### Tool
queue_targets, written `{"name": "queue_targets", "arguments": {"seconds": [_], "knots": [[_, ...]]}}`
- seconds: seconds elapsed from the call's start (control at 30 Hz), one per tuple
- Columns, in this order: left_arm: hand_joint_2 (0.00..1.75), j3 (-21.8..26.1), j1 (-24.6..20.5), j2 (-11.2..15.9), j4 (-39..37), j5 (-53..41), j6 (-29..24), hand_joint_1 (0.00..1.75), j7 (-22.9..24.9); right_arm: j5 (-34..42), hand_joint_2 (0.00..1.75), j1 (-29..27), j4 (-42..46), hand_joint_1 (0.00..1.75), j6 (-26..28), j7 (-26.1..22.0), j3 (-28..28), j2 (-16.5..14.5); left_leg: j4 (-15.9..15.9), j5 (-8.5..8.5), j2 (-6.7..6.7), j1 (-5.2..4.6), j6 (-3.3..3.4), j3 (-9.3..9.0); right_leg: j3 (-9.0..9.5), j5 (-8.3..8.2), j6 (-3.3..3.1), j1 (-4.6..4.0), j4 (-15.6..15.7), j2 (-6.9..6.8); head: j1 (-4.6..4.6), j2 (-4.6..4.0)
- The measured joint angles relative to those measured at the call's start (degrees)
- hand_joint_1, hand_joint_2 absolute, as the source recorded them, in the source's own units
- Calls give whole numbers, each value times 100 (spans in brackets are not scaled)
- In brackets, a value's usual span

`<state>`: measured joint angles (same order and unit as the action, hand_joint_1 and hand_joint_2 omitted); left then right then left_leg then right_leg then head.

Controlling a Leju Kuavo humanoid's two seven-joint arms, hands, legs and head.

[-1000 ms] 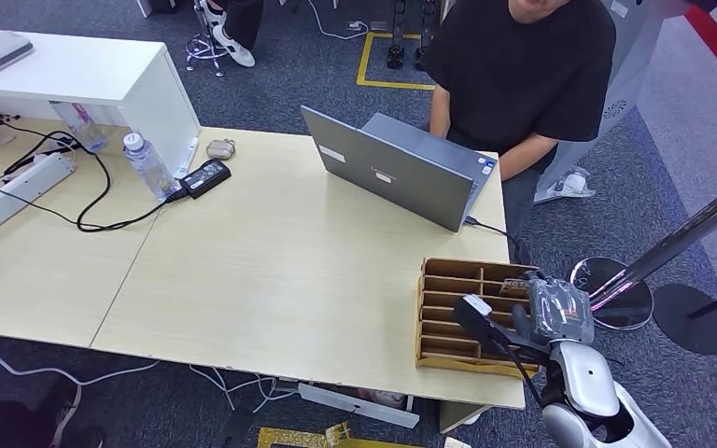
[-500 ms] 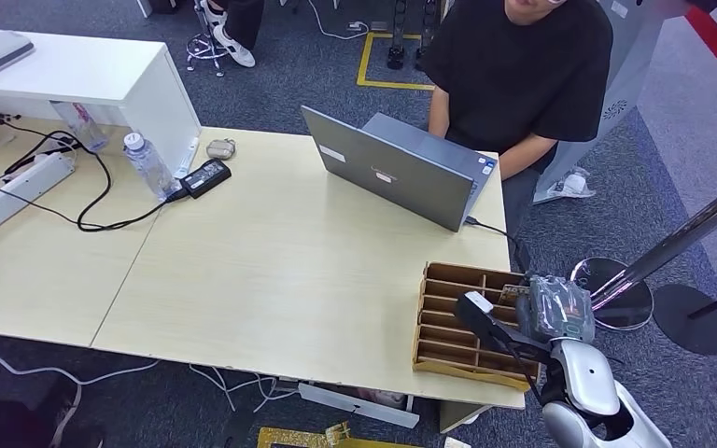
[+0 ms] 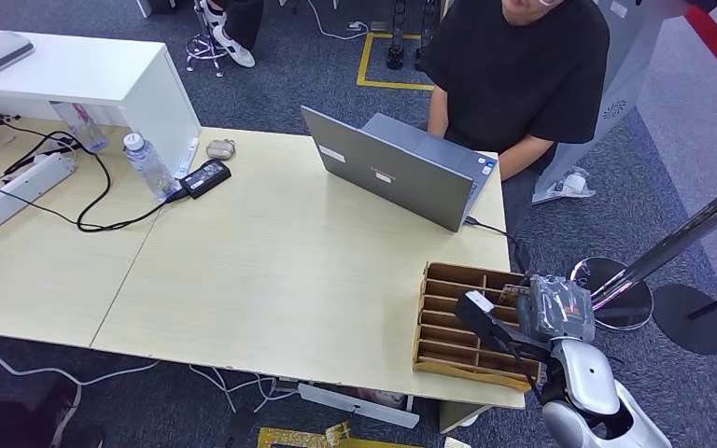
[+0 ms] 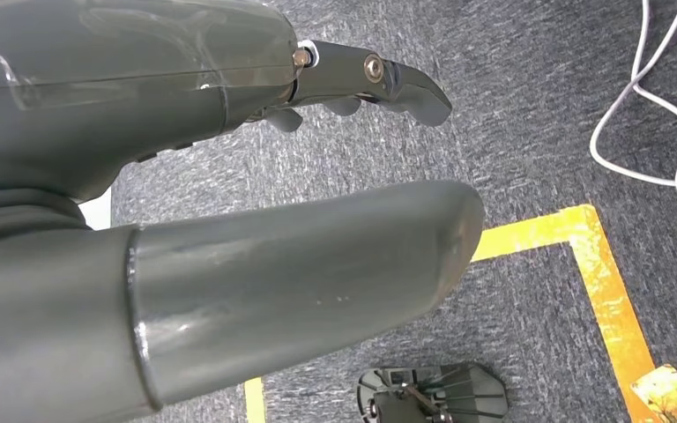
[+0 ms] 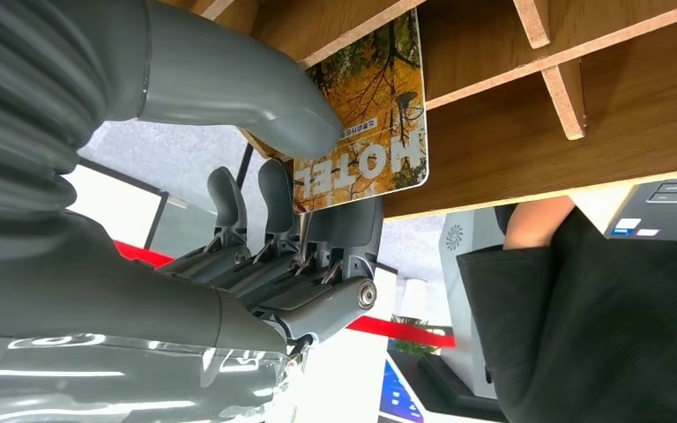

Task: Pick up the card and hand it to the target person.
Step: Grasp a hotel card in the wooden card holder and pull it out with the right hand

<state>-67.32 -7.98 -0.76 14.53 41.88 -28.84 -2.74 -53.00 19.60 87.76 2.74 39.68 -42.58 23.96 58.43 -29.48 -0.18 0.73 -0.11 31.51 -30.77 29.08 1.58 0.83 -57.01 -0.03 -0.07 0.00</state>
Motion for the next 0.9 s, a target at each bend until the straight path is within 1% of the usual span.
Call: {"name": "queue_targets", "arguments": {"seconds": [0.17,0.27,0.47,0.9], "knots": [[0,-2,0,-2,0,-4,1,0,3,5,175,0,-8,122,32,-2,-2,-2,0,0,0,0,0,0,0,0,0,0,0,0,0,0],[0,-2,0,-3,0,-4,2,0,3,20,175,-1,-14,129,66,-6,-2,-5,0,0,0,0,0,0,0,0,0,0,0,0,0,0],[0,0,0,-3,0,-4,3,0,1,68,175,-4,-17,149,140,-8,-3,-16,0,0,0,0,0,0,-1,0,0,0,0,0,0,0],[0,0,0,-3,0,-2,3,0,-1,41,175,-2,63,150,273,-7,-2,-31,0,0,0,0,0,1,0,0,0,0,0,0,0,0]]}}
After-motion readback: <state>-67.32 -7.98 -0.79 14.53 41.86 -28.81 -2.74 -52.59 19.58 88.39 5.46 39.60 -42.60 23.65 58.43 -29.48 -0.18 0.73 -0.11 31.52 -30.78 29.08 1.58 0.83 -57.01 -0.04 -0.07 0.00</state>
